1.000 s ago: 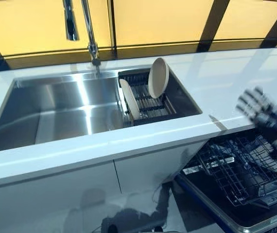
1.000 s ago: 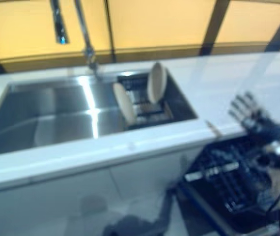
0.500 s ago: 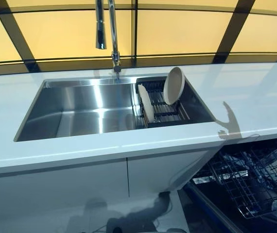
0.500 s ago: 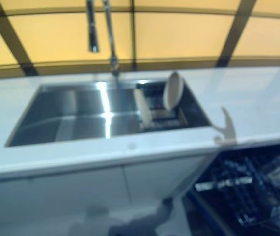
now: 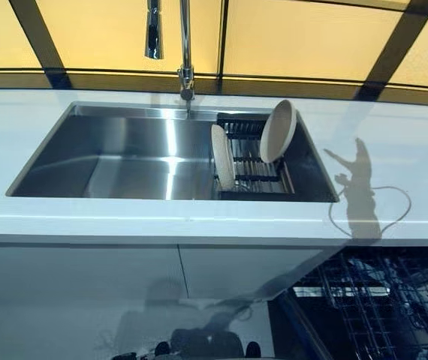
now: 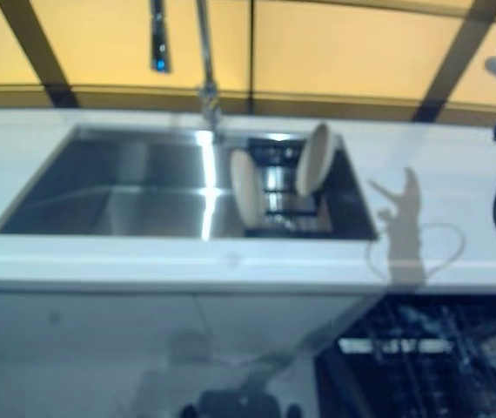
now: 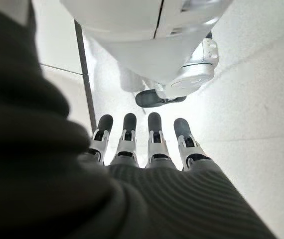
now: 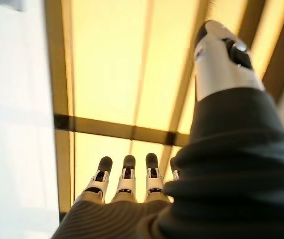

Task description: Take plates into dishwasher

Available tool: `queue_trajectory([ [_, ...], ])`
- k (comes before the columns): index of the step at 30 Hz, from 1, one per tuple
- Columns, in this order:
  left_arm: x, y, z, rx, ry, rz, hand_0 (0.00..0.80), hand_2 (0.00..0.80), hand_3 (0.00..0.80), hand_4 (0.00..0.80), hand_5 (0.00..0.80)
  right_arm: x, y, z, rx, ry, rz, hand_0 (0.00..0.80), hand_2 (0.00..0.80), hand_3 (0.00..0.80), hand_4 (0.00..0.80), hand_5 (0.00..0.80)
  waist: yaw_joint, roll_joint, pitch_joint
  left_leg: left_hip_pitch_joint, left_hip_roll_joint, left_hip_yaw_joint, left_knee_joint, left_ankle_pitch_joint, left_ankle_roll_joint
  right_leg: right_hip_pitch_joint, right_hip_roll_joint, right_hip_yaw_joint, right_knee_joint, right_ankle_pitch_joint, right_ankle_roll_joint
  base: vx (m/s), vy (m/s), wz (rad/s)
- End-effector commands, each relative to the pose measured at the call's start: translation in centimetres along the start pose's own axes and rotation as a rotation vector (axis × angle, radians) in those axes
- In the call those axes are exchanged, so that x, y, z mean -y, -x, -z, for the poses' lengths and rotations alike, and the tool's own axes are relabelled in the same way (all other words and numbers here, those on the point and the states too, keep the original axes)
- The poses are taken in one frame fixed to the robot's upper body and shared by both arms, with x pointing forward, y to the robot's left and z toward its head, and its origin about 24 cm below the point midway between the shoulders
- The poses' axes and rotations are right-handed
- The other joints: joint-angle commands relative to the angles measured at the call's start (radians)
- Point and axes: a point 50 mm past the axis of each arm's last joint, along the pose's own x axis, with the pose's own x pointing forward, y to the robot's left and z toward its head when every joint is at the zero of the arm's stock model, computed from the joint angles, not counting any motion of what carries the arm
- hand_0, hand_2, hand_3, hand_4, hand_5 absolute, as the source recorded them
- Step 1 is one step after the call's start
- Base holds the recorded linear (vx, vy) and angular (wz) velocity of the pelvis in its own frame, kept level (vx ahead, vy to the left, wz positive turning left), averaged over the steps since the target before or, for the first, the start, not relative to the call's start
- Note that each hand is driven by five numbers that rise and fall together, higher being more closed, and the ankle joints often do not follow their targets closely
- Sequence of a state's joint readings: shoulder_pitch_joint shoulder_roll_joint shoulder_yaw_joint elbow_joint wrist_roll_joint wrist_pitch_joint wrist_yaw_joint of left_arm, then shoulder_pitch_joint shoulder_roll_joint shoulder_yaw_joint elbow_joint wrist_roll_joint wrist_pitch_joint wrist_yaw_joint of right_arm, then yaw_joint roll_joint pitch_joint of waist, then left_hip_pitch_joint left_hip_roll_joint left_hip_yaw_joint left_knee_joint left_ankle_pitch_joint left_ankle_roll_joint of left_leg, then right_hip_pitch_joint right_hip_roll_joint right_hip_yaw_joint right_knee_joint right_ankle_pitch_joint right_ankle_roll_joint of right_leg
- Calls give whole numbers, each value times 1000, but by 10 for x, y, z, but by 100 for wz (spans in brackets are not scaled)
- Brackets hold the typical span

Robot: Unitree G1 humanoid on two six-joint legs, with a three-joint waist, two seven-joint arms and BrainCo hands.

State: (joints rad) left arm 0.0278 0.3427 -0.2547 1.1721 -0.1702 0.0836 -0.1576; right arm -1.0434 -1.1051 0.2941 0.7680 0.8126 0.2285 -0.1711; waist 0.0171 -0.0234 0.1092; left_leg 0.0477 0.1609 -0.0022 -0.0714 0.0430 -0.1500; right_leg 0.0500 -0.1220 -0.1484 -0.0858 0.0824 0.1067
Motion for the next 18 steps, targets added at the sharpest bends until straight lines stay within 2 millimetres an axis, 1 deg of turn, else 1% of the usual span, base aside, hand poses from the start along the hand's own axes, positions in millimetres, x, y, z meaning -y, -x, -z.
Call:
queue_trajectory([
  [1,-28,4,-5,-37,-69,-52,0,0,0,0,0,2,-6,-49,85,54,28,0,0,0,0,0,50,-57,-24,48,-35,-3,-2,-15,42,20,-91,-17,37,18,59,131,39,12],
  [8,-27,5,5,-78,-66,-42,0,0,0,0,0,-6,-10,-56,4,155,0,0,0,0,0,0,55,-63,-29,41,-42,8,-16,-12,39,19,-98,-28,2,41,74,96,-5,7],
  [13,-29,6,11,-109,-51,-50,0,0,0,0,0,-12,-10,-63,-26,184,-4,0,0,0,0,0,55,-68,-26,23,-34,18,-16,-7,32,-7,-96,-20,-1,45,79,44,-27,-1],
  [18,-27,6,15,-131,-59,-47,0,0,0,0,0,-24,-10,-66,-61,216,-48,0,0,0,0,0,58,-69,-20,3,-25,13,-16,4,24,-20,-88,-14,-1,40,77,57,-25,-1],
])
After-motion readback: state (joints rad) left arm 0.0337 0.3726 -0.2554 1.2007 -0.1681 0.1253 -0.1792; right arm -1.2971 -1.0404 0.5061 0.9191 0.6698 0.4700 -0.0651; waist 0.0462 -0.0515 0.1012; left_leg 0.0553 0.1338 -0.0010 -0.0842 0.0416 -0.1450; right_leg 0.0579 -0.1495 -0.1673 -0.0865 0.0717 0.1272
